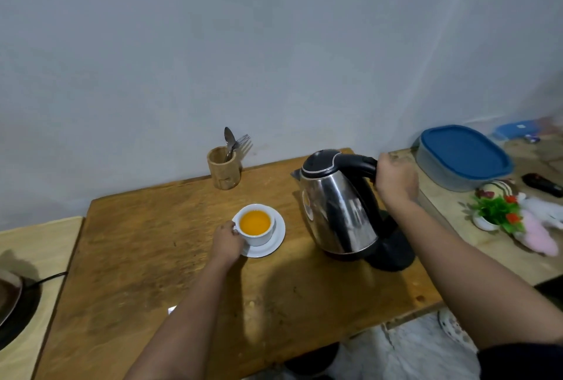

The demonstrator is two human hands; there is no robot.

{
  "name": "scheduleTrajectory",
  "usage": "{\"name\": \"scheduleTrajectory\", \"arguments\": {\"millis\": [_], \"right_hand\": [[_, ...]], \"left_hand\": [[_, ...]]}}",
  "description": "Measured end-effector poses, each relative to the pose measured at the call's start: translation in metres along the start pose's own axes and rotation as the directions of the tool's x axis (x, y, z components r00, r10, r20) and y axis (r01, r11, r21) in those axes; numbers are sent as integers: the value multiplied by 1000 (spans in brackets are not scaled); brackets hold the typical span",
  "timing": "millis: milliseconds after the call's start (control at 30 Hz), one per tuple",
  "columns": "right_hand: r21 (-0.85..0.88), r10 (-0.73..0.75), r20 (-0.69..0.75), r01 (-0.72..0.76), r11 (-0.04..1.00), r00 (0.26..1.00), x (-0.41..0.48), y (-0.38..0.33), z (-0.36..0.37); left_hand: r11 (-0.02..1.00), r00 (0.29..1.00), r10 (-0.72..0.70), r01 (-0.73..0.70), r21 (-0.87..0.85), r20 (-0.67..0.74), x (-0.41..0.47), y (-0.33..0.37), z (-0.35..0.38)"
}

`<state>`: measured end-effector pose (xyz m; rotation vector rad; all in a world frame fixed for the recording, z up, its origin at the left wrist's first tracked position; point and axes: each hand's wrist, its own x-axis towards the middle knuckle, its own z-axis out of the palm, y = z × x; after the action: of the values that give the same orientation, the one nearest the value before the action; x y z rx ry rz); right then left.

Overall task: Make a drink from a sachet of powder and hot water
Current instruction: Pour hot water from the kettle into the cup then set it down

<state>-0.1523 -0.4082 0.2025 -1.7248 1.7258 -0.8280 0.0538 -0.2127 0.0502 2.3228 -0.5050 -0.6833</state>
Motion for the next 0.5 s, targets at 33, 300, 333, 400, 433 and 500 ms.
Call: {"name": "scheduleTrajectory", "arguments": {"millis": [33,300,333,400,433,500], "right_hand": [[2,13,-10,-13,1000,1000,1,5,-6],[237,322,-195,-274,932,926,5,46,-34],[282,358,-210,-294,913,910,6,51,-37],[334,394,-239,-306,891,887,7,60,-41],[348,402,-249,-306,886,881,8,64,-43],[375,410,-257,-301,877,875,9,71,-46]], "left_hand": [[1000,1000,8,-8,-5,-18,0,-1,2],[998,995,13,-18,-56,-95,0,-6,15],[998,994,11,-17,-61,-104,0,-6,16],[998,992,3,-12,-68,-130,-1,-5,19],[997,989,-1,-10,-72,-146,-2,-4,20],[996,984,0,-16,-88,-180,-4,-3,22]]}}
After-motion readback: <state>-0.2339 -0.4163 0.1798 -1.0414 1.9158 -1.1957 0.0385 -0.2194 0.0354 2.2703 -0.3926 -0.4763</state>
